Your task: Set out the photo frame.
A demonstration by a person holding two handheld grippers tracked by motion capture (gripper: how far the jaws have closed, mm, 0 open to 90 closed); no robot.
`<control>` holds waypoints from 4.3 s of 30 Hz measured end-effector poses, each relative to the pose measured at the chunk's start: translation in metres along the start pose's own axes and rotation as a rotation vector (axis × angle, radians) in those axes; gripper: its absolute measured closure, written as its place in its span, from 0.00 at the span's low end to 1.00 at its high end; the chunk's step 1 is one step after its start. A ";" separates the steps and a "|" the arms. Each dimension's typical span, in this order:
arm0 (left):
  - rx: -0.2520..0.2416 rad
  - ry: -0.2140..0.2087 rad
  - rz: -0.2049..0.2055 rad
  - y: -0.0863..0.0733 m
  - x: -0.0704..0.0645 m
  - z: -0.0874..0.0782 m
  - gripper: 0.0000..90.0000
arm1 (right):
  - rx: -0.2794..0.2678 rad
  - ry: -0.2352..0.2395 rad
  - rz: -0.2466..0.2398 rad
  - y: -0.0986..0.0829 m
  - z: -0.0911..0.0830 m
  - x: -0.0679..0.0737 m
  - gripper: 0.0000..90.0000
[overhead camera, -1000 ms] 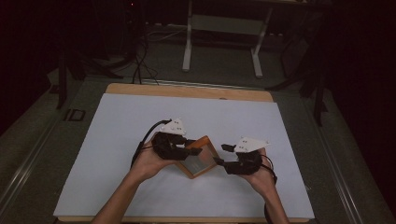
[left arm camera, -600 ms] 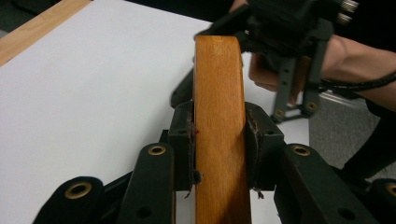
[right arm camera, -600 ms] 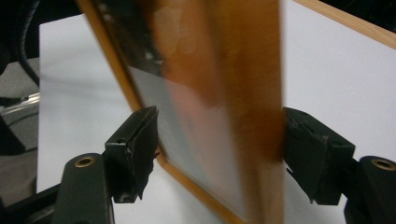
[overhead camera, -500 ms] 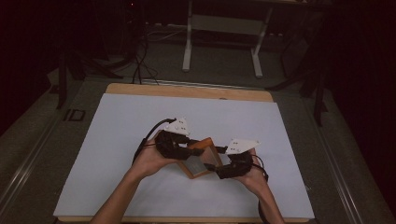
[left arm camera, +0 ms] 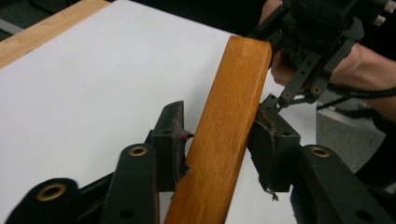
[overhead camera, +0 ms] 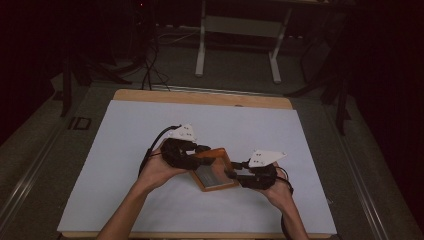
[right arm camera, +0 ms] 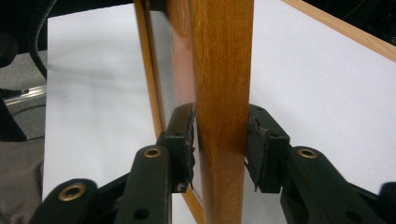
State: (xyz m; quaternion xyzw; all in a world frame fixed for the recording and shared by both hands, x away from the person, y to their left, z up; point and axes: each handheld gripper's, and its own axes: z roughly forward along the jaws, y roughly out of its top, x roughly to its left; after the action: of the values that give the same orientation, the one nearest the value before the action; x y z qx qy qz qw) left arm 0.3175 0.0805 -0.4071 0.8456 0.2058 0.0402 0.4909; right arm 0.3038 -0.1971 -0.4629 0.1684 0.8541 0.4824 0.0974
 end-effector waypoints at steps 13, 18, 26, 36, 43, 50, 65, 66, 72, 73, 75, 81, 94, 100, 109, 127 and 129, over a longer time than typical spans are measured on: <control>-0.160 0.054 -0.053 -0.013 0.001 -0.033 0.52 | 0.021 -0.020 -0.027 -0.003 -0.003 0.000 0.75; -0.179 0.115 -0.077 -0.028 0.004 -0.041 0.46 | 0.022 -0.025 -0.028 -0.004 -0.004 0.000 0.75; -0.181 0.137 -0.114 -0.051 0.008 -0.037 0.43 | 0.026 -0.028 -0.038 -0.004 -0.004 0.002 0.75; -0.155 0.133 -0.103 -0.068 0.003 -0.015 0.39 | 0.035 -0.034 -0.048 -0.006 -0.006 0.002 0.75; -0.127 0.119 -0.102 -0.072 0.003 0.000 0.39 | 0.041 -0.038 -0.056 -0.007 -0.007 0.002 0.75; -0.083 0.107 -0.106 -0.081 0.001 0.025 0.39 | 0.046 -0.040 -0.063 -0.007 -0.007 0.002 0.75; -0.036 0.095 -0.081 -0.086 -0.008 0.038 0.63 | 0.064 -0.042 -0.064 -0.011 -0.010 0.000 0.74; -0.036 0.095 -0.081 -0.086 -0.008 0.038 0.64 | 0.065 -0.041 -0.064 -0.011 -0.010 0.000 0.74; -0.037 0.091 -0.057 -0.086 -0.012 0.037 0.68 | 0.078 -0.033 -0.059 -0.012 -0.011 -0.002 0.74; -0.038 0.088 -0.052 -0.086 -0.012 0.037 0.69 | 0.081 -0.034 -0.060 -0.013 -0.011 -0.003 0.73; -0.037 0.091 -0.045 -0.085 -0.014 0.038 0.71 | 0.085 -0.031 -0.052 -0.015 -0.011 -0.005 0.73; -0.035 0.095 -0.053 -0.084 -0.015 0.038 0.71 | 0.082 -0.024 -0.039 -0.017 -0.012 -0.007 0.72; -0.030 0.100 -0.067 -0.083 -0.015 0.038 0.71 | 0.076 -0.022 -0.030 -0.018 -0.011 -0.008 0.72; -0.027 0.109 -0.066 -0.082 -0.015 0.036 0.71 | 0.077 -0.024 -0.030 -0.016 -0.010 -0.007 0.72; -0.034 0.113 -0.072 -0.081 -0.015 0.030 0.71 | 0.057 -0.022 -0.026 -0.014 -0.007 -0.006 0.72; -0.059 0.121 -0.095 -0.079 -0.010 0.016 0.70 | 0.015 -0.032 -0.004 -0.007 -0.002 -0.003 0.72; -0.061 0.123 -0.100 -0.078 -0.009 0.014 0.70 | 0.012 -0.035 -0.001 -0.006 0.000 -0.002 0.72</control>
State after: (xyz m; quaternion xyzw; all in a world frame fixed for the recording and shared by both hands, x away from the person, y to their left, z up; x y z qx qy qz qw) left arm 0.2889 0.0992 -0.4798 0.8147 0.2763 0.0736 0.5045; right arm 0.3047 -0.2012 -0.4679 0.1769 0.8553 0.4740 0.1115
